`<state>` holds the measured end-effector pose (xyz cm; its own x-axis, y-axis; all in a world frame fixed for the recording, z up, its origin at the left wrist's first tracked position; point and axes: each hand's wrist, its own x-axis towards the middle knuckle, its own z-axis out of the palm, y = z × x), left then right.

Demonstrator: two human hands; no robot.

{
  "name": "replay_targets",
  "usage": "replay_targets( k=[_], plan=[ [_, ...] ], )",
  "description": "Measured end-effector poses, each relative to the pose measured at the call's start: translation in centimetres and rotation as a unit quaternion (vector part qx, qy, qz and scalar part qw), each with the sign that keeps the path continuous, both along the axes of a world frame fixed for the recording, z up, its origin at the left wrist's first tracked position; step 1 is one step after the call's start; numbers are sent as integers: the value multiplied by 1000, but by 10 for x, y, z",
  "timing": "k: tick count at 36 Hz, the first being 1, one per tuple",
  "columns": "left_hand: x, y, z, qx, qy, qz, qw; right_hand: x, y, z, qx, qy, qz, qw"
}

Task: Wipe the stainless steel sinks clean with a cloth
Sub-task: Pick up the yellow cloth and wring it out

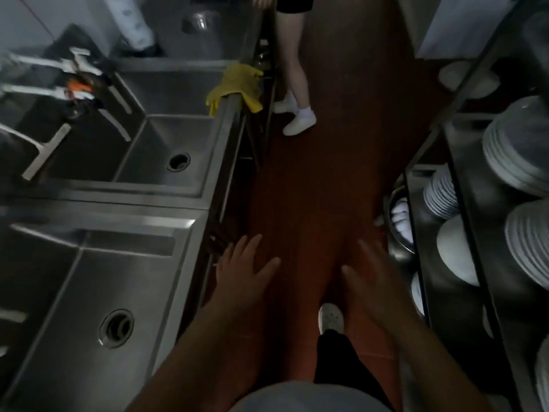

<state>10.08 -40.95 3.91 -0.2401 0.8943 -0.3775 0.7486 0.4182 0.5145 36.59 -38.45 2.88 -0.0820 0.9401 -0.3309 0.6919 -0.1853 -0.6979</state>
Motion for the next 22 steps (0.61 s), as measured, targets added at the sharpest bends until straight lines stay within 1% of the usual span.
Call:
replay_targets(
  k=[2, 5, 9, 12, 14, 16, 18, 20, 22],
  plan=[
    [-11, 40, 21, 11, 5, 24, 1000, -7, 55, 10, 13, 6, 27, 1000],
    [-30, 99, 43, 28, -18, 34, 999, -27, 135, 17, 24, 4, 82, 996],
    [-53, 161, 44, 53, -36, 73, 995, -66, 231, 18, 19, -32, 167, 985],
    [-67, 207, 27, 25, -114, 137, 984, -100, 292, 15, 30, -43, 203, 978],
    [-81, 248, 12, -20, -157, 166, 973, -121, 330, 11, 30, -49, 231, 971],
    [-102, 296, -2, -65, -194, 163, 965, -140, 368, 6, 17, -82, 278, 957],
    [-126, 345, -8, -69, -214, 166, 960, -156, 405, 4, -10, -138, 325, 936],
    [-151, 393, -12, -53, -198, 177, 963, -169, 445, 7, -35, -192, 349, 917],
    [-175, 430, -13, -45, -185, 212, 959, -183, 483, 17, -52, -216, 360, 906]
  ],
)
